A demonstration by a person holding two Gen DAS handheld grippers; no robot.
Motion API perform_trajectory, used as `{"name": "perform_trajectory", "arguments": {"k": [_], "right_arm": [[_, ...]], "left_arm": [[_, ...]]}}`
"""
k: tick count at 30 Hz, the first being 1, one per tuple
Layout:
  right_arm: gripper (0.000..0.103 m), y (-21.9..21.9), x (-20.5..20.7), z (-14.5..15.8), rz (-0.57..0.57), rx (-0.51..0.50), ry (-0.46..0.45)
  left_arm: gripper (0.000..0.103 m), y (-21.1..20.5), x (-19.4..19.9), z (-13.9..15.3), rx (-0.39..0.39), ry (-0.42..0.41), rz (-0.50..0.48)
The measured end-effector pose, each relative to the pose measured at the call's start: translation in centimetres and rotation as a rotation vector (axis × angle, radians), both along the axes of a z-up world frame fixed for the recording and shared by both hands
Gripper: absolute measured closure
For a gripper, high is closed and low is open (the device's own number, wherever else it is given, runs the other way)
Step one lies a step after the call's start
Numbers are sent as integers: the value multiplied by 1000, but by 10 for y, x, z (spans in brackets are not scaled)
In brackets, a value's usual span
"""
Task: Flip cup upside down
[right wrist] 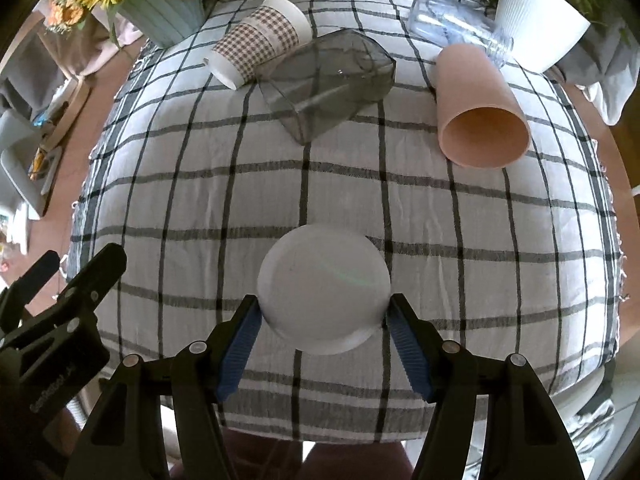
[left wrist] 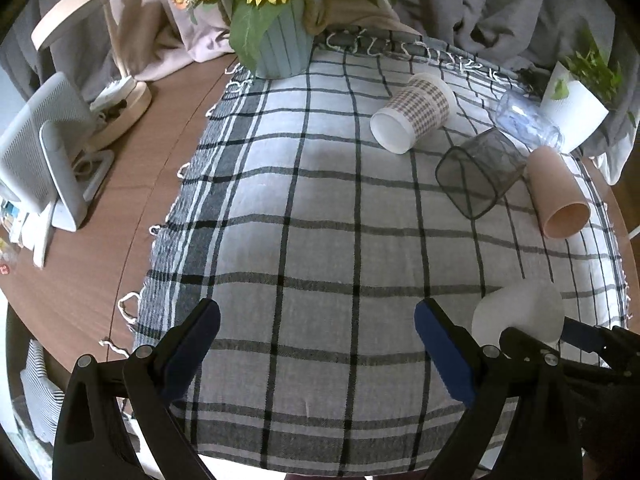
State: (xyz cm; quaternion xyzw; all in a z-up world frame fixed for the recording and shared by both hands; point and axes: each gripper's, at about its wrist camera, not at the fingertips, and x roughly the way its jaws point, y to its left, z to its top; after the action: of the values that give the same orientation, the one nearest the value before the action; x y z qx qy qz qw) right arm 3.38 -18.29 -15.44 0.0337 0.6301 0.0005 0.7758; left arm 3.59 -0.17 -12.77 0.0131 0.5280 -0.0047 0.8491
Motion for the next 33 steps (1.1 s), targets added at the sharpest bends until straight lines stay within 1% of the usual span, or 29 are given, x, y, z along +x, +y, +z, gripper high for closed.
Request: {"name": "perform_trajectory", "arguments": {"k": [3, 4, 5, 6, 7, 12, 14, 20, 24, 29, 33], "right_arm": [[37, -4, -2, 1, -29, 18, -4], [35, -5, -3, 2, -35, 21, -4], [26, -6, -5, 3, -46, 24, -4], [23, -8, -8, 7, -58, 24, -9], [23, -8, -10, 10, -63, 26, -20], [21, -15, -31, 36, -92, 26, -97], [20, -20, -41, 51, -111, 12, -152], [12, -30, -63, 90, -133, 3, -305], [8, -36, -80, 114, -137, 10, -401], [4, -39, -97, 132, -124, 13, -473], [3, -40, -106, 138, -110, 24, -490]], "left_arm": [[3, 1, -2, 5, 20, -10, 7], [3, 2, -2, 6, 23, -12, 6], [3, 2, -3, 8, 25, -14, 6], [3, 1, -6, 12, 28, -17, 6], [3, 1, -7, 14, 32, -20, 7], [2, -4, -19, 30, 35, -35, 13], [1, -7, -24, 36, 37, -48, 18], [0, -14, -45, 64, 61, -126, 21], [0, -18, -59, 82, 60, -174, 22], [0, -25, -73, 99, 69, -231, 13], [0, -28, -84, 111, 64, -273, 10]]}}
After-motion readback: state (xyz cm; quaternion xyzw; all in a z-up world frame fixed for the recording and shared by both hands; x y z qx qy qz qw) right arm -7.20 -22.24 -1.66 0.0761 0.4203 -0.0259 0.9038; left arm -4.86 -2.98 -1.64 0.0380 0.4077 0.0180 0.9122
